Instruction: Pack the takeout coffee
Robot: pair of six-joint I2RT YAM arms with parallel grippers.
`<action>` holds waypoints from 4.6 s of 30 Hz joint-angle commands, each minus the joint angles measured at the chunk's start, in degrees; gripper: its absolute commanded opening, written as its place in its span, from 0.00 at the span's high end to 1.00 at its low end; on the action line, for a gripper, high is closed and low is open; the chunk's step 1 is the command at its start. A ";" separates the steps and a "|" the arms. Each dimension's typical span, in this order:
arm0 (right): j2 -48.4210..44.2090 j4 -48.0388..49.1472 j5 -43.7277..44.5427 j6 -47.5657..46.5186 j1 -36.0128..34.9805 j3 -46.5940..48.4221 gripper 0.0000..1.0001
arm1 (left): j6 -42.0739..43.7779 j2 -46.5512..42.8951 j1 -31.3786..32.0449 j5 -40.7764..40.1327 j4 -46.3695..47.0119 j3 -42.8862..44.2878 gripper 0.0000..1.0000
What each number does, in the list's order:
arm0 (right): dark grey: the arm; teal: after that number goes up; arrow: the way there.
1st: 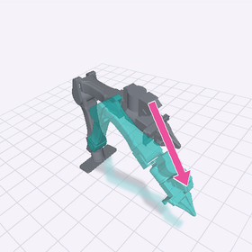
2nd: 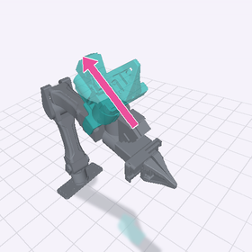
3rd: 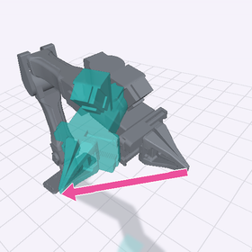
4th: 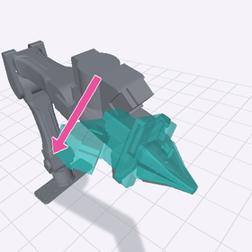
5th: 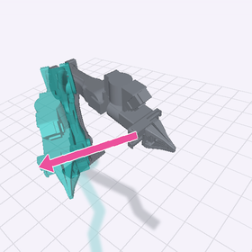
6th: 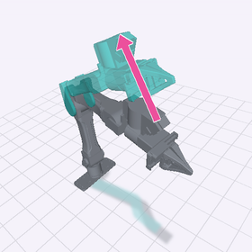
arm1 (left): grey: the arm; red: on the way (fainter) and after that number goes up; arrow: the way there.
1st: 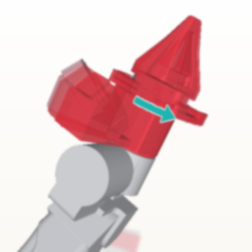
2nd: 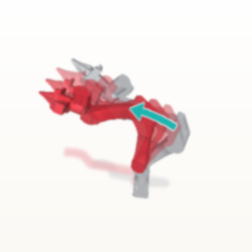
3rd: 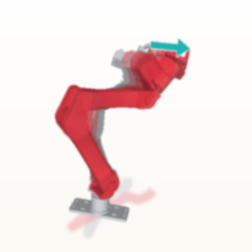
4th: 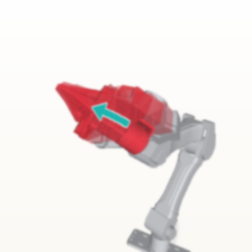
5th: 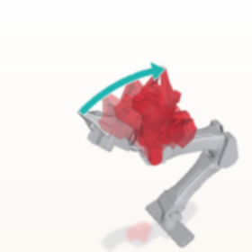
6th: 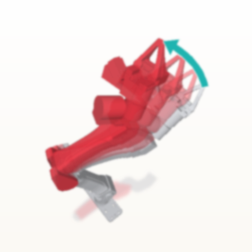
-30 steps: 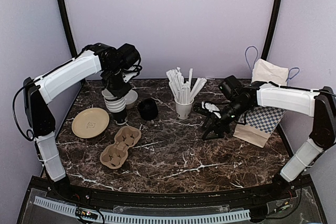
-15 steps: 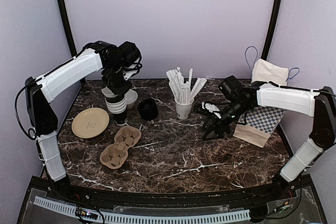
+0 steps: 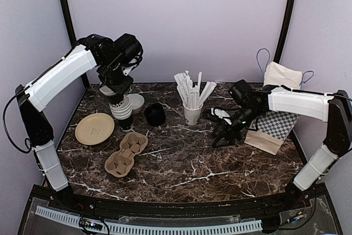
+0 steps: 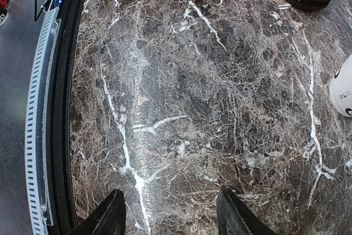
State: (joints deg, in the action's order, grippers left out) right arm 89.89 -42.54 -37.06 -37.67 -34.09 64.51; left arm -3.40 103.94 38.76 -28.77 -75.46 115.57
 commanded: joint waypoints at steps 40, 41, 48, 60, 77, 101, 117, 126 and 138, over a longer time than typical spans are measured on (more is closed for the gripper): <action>-16.85 7.97 7.14 2.34 10.85 -16.79 0.41 | 21.82 8.07 29.50 18.27 27.24 -15.07 1.00; -16.85 8.33 7.37 2.38 10.80 -16.85 0.40 | 21.96 8.36 29.54 18.43 27.18 -14.87 1.00; -15.66 9.09 6.41 2.70 10.75 -17.03 0.40 | 22.04 10.89 29.94 19.53 25.74 -12.92 0.96; -14.81 5.54 3.55 2.55 10.66 -13.27 0.37 | 20.46 7.80 30.84 23.57 23.11 -8.92 0.60; -9.07 6.84 5.81 6.34 4.61 0.76 0.40 | 6.10 -4.13 8.69 20.36 30.71 -18.23 0.52; -7.26 0.15 13.22 7.45 3.24 9.79 0.46 | 10.04 12.85 -5.60 34.41 34.32 -11.15 0.49; -6.83 0.39 11.92 7.30 3.24 7.80 0.46 | 12.18 17.00 -5.67 33.53 35.04 -8.83 0.55; -6.48 0.66 11.67 7.13 3.26 7.14 0.46 | 11.78 19.32 -5.59 36.81 33.66 -6.52 0.60; -5.88 0.96 11.58 6.90 3.24 6.59 0.46 | 10.58 20.80 -5.56 37.77 31.43 -5.99 0.60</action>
State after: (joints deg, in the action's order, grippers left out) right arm 83.88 -42.48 -24.62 -30.79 -30.39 71.77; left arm 7.75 124.84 33.06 8.16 -41.56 107.87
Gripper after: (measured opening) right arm 0.539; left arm 0.411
